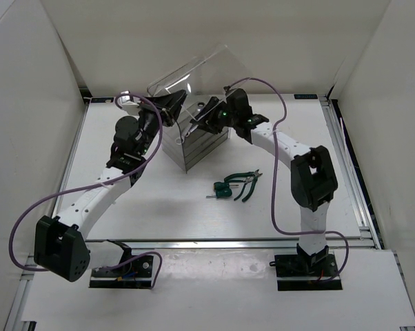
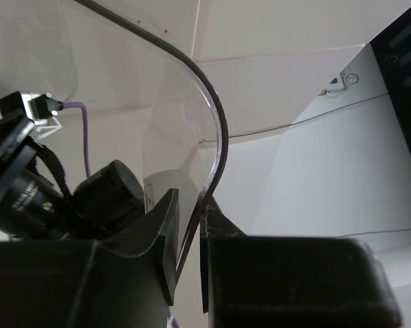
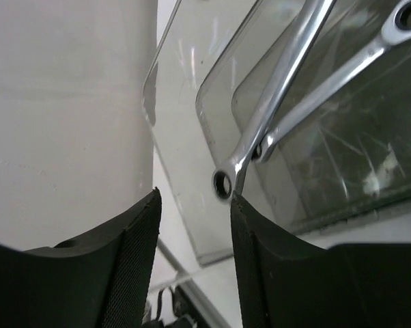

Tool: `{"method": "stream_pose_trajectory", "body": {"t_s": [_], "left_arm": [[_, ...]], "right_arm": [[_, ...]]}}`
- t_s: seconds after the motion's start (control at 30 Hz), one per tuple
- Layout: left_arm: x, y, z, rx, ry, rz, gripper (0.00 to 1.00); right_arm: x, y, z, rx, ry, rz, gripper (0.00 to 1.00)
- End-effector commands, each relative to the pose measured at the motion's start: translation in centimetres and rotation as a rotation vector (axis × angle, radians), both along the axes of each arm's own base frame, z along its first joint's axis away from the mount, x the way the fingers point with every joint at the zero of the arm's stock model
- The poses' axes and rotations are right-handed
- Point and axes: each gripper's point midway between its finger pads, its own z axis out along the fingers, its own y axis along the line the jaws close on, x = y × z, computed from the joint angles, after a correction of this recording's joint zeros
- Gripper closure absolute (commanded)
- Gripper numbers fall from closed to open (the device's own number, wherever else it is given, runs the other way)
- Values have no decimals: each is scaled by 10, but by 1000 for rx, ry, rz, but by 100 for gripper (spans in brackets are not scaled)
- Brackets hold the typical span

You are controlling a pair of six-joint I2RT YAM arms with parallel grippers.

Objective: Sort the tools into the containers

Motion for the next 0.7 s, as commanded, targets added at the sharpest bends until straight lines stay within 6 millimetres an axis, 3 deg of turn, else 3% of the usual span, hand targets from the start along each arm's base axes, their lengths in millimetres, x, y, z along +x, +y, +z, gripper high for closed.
{"method": "stream_pose_trajectory", "body": {"t_s": [0.0, 0.03, 0.2, 0.27, 0.3, 0.33, 0.4, 0.43, 0.5, 0.67], "left_arm": [[-7, -1, -38, 4, 138, -35, 89], [-9, -1, -43, 23, 140, -35, 86], [-19, 1, -69, 194, 89, -31, 69], [-24, 3, -83, 258, 81, -29, 57], [-27, 3, -89, 280, 83, -40, 43], [-32, 5, -93, 299, 79, -45, 38], [-37, 7, -107, 350, 113, -48, 27], [-43, 8, -106, 362, 103, -53, 21], [-47, 10, -116, 414, 113, -58, 17], [-56, 16, -110, 451, 82, -42, 9]], "right_arm": [[18, -49, 49, 53, -37, -132, 52], [14, -52, 63, 78, -59, -129, 52], [-1, -57, 84, 123, -67, -79, 55], [-10, -58, 90, 127, -76, -69, 55], [-9, -60, 98, 145, -100, -74, 55], [-13, -62, 89, 140, -85, -76, 55], [-18, -67, 97, 165, -97, -83, 55], [-21, -69, 87, 164, -69, -87, 55], [-25, -72, 91, 190, -78, -88, 55], [-28, -81, 83, 199, -56, -106, 55]]}}
